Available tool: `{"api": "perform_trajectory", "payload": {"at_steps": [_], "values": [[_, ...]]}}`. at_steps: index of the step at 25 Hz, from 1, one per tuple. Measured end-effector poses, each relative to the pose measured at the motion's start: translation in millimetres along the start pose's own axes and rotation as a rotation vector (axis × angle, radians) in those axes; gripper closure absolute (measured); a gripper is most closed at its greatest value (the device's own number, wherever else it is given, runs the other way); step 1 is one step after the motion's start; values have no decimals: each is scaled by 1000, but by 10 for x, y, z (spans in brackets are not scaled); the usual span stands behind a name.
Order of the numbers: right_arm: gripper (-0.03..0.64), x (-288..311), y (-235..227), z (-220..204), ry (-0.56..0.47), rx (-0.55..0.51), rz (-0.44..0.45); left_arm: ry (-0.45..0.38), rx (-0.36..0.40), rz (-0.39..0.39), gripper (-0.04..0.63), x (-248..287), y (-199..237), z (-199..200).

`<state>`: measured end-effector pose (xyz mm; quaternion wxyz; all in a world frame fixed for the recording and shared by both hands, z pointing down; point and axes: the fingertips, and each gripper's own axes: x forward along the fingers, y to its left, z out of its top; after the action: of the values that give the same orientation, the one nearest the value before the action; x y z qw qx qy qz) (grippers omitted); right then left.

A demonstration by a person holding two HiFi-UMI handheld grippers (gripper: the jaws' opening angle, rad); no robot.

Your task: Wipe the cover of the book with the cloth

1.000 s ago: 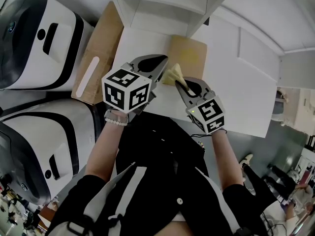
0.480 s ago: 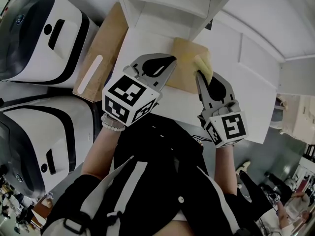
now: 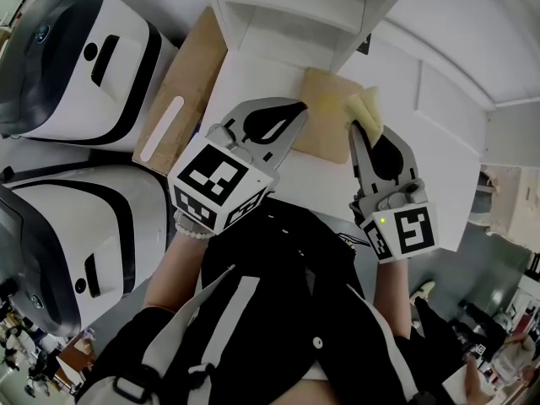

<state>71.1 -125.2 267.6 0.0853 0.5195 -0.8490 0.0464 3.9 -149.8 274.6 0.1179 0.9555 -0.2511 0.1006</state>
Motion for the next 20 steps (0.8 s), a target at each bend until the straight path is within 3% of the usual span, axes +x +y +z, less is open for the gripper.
{"api": "perform_trajectory", "payload": {"at_steps": [20], "values": [[580, 48, 81, 5, -1, -11, 11, -24, 2, -1, 594, -38, 4, 87]]}}
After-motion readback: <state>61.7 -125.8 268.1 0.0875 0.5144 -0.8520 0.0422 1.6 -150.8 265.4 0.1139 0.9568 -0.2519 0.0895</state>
